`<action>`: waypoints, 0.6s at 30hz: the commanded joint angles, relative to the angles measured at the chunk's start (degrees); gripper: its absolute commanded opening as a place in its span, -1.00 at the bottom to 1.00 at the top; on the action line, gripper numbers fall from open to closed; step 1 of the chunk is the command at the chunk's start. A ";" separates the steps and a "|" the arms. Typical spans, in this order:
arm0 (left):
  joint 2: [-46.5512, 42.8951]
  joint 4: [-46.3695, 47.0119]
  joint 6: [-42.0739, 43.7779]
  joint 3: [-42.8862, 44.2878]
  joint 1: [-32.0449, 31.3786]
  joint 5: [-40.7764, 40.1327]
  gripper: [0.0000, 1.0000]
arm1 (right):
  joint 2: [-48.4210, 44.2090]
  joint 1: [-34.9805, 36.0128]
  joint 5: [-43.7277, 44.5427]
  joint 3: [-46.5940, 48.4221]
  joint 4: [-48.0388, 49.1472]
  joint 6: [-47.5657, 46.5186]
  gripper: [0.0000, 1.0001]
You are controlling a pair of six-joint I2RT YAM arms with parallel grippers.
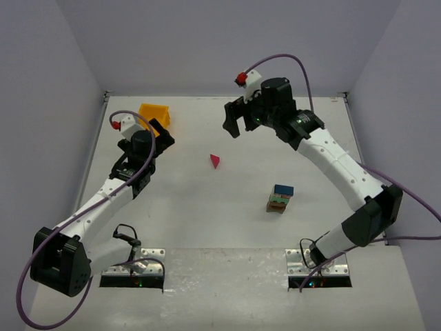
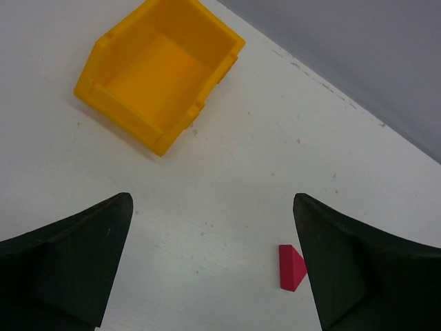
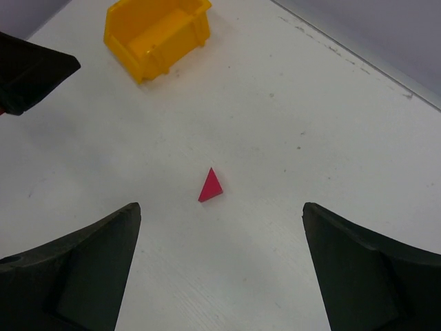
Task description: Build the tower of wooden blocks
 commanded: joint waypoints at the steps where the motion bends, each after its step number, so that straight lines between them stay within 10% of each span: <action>1: -2.49 5.84 1.73 -0.82 0.03 5.10 1.00 | 4.77 7.15 15.79 -1.98 6.59 8.42 0.97; 18: -7.57 11.47 0.85 -8.68 0.03 10.78 1.00 | 31.13 13.11 23.19 1.09 9.07 12.06 0.92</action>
